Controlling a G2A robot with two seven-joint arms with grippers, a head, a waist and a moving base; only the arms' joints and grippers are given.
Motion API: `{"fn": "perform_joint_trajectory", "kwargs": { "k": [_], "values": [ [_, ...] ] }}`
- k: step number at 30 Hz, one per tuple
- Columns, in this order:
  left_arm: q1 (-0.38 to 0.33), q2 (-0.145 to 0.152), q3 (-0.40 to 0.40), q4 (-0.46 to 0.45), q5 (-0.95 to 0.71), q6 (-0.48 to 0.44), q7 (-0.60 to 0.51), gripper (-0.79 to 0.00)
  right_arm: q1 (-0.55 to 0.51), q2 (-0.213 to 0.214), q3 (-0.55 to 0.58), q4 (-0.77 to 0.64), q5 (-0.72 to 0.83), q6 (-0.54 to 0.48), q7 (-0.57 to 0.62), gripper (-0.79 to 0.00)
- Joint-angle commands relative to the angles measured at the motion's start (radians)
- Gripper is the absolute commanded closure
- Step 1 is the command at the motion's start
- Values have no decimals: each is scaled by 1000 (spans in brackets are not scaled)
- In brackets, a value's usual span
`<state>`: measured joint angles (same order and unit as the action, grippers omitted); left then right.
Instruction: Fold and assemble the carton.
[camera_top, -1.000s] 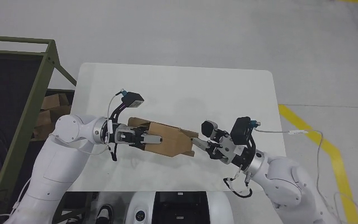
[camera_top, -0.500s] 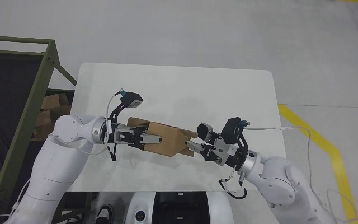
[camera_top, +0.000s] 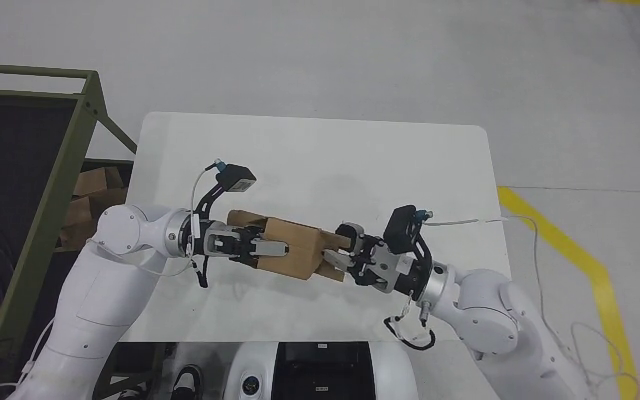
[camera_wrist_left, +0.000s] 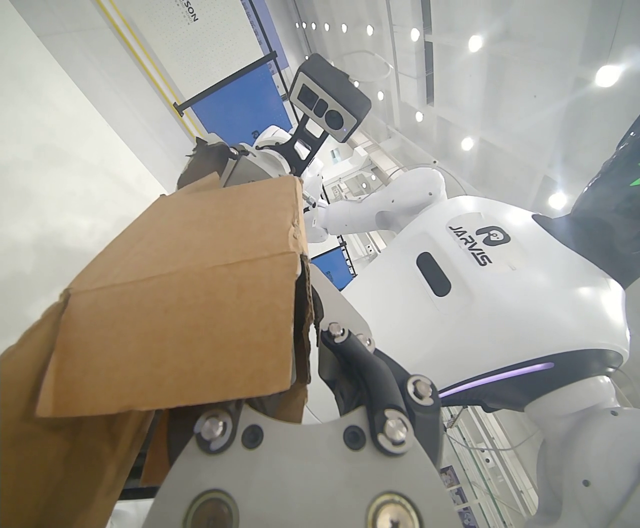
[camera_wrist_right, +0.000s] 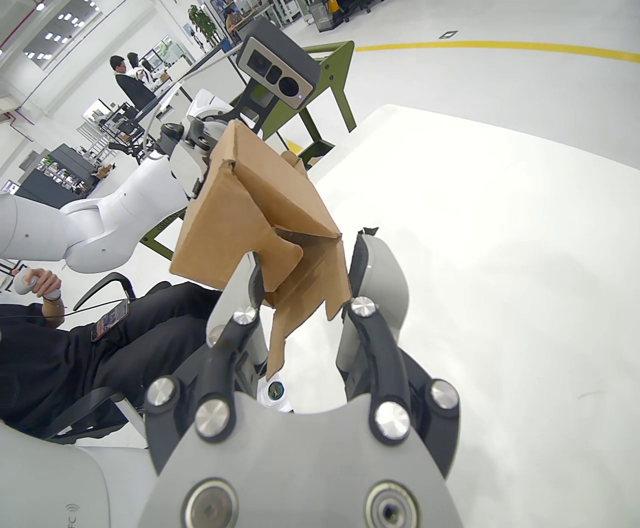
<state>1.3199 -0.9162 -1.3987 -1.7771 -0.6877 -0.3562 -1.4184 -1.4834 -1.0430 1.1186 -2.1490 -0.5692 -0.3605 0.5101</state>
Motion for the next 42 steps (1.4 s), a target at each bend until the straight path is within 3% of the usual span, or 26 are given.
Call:
{"fn": "perform_joint_trajectory", "kwargs": {
  "k": [1, 17, 42],
  "values": [
    [0, 0, 0, 0, 0, 1, 0, 0, 6, -1, -5, -1, 2, -5, 2, -283],
    [1, 0, 1, 6, -1, -6, -6, 0, 43, -12, -46, -5, -7, -6, -29, -283],
    [3, 2, 10, -8, 15, -16, -29, 0, 122, -28, -96, 91, 90, -113, -29, -277]
  ]
}}
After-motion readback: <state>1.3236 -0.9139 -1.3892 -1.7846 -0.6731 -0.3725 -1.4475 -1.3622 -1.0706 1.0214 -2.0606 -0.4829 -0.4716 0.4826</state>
